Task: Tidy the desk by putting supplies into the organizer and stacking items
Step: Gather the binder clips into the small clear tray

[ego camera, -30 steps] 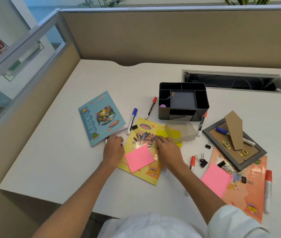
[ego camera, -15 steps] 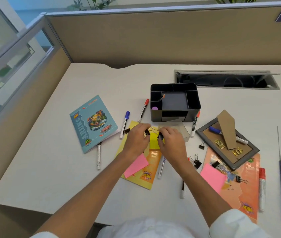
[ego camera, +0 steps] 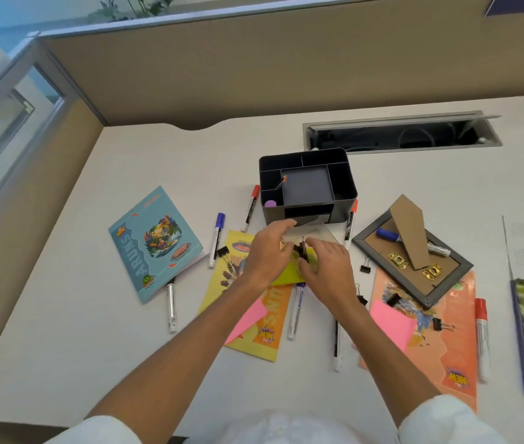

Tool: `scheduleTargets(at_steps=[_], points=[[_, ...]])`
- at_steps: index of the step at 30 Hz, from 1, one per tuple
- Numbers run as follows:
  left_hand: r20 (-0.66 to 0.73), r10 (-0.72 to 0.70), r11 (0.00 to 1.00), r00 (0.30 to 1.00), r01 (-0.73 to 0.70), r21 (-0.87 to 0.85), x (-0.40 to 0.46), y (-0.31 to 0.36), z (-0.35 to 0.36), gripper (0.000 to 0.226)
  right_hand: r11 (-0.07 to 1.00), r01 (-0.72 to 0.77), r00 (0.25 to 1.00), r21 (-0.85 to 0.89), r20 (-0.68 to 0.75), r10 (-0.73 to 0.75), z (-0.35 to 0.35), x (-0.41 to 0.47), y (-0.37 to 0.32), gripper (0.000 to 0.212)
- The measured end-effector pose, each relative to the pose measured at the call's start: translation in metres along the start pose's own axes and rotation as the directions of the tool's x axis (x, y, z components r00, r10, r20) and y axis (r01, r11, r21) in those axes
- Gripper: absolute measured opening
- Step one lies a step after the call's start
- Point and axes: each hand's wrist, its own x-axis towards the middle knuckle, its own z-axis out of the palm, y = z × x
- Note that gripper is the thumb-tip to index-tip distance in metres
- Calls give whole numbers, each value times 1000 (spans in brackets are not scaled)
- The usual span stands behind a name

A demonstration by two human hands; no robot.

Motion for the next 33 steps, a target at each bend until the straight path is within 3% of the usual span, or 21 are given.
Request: scheduleTargets(at_steps=[5,8,13,17,22,27,33], points=[[-144,-180,974,973,197,111,-1,-46,-31,44,995,1,995,97,-102,9,-3,-11,8,29],[-134,-247,925,960,275,262,-2,-70,-51,48,992,15,982,126,-186,8,-6,-14,14,25],[25,-179,852,984,142,503,-11,-87,-57,50,984,-3,951,178,-304,57,-16,-16,23,22],[27,-146,801,989,102,589,-16,-91,-52,46,978,-60,930,200,-344,127,-28,-20,32,22],[26,-139,786,990,94,611,-16,-91,-51,35,975,-121,910,187,-372,184,-40,-29,56,20],[-1,-136,835,991,115,538,-13,-85,-50,27,958,-171,874,229,-414,255,-51,-41,76,13],[-90,-57,907,994,89,412,-2,-50,-43,26,974,-209,931,88,-285,226,-49,-47,91,16]])
